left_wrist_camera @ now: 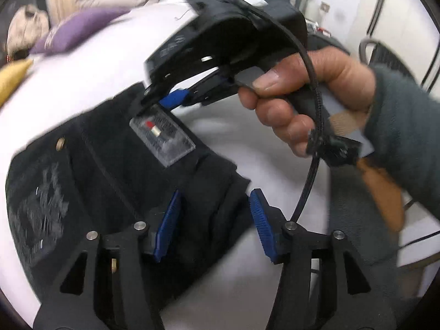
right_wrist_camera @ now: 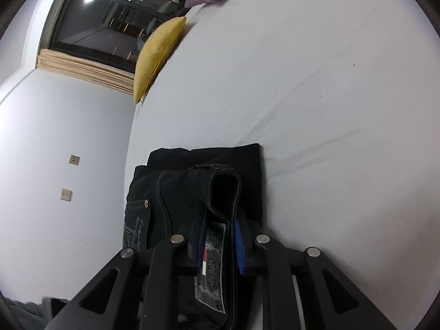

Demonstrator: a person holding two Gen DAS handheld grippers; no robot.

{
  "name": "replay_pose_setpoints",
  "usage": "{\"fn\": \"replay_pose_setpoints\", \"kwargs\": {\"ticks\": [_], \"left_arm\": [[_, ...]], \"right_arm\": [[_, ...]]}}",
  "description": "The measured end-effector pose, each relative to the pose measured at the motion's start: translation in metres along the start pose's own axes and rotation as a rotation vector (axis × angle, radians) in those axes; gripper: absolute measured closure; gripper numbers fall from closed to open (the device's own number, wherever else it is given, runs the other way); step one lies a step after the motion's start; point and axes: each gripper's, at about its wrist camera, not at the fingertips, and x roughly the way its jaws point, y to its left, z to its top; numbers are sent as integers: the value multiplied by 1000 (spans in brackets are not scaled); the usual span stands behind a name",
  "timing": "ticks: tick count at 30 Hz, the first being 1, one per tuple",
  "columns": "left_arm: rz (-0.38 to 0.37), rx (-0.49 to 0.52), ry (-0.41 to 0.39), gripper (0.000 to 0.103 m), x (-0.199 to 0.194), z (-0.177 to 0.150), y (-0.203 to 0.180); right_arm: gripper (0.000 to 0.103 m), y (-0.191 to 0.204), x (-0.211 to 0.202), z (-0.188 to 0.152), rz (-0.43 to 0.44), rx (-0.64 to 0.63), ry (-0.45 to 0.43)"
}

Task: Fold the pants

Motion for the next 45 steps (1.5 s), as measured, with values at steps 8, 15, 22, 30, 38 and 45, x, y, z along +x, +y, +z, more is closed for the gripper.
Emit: {"fn": "replay_pose_setpoints", "kwargs": {"ticks": [8,15,22,30,38,45], "left_arm": [[86,-277,-192,47,-81,-26,95],[98,-303,-88,47,-18,-67,112],[123,-278,-170,47,-48,-62,101],[172,-286,-216,46,-42,5,168],[200,-323,-98,47,9,12,220],[190,-358,-195,46,-47,-20,195]], "right_arm": [[36,42,-71,-27,25,-15,-139],[64,44,-9,-110,-25,-25,82],[88,36,-53,-110,-237,2,6],[76,106,-24,-33,-62,-163,-75],[90,38,23,4,-122,27,-62],[45,69,-30,-76,-43,-105,-47]]}}
